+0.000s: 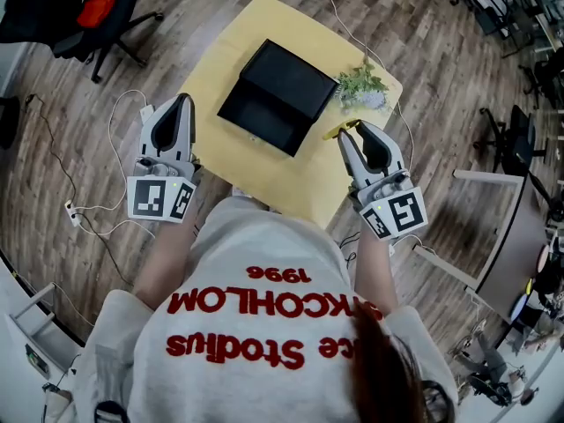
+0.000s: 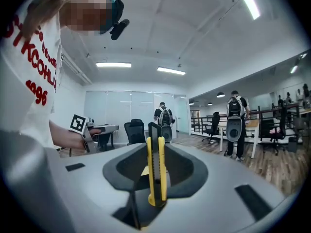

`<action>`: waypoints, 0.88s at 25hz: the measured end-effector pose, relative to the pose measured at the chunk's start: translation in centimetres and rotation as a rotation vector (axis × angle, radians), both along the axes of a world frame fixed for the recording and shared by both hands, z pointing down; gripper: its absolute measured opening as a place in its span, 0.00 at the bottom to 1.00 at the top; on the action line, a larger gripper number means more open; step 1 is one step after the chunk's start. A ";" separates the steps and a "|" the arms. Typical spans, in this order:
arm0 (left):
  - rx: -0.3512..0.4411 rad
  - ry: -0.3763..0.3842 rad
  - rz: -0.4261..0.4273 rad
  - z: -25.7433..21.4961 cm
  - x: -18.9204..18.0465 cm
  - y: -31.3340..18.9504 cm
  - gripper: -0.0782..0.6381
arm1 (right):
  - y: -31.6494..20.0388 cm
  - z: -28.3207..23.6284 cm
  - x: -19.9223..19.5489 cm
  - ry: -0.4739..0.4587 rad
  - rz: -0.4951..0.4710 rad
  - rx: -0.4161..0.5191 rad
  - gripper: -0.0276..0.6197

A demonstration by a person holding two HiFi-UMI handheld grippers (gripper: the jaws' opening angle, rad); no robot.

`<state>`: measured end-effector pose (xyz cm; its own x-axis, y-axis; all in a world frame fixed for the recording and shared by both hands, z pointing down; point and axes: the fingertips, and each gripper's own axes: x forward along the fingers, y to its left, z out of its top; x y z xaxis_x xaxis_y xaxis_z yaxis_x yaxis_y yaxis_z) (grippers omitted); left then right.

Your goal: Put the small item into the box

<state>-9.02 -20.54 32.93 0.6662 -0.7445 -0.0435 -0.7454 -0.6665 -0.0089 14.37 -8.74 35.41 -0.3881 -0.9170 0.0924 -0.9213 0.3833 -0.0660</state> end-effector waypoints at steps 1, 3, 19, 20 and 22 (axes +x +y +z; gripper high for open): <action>-0.002 -0.001 -0.010 0.0 -0.4 0.0 0.12 | -0.4 0.0 -0.5 0.004 -0.020 -0.003 0.22; -0.006 -0.005 -0.033 0.1 -1.2 0.0 0.12 | -1.2 0.1 -1.7 0.012 -0.063 -0.009 0.22; -0.072 -0.017 -0.132 3.0 -4.8 0.7 0.12 | -7.1 16.9 -7.6 0.213 -0.349 -0.428 0.22; -0.080 -0.018 -0.139 3.3 -5.0 0.9 0.12 | -7.2 17.9 -7.8 0.231 -0.362 -0.458 0.22; -0.092 -0.016 -0.159 3.9 -5.5 1.1 0.12 | -7.4 19.4 -8.1 0.268 -0.381 -0.510 0.22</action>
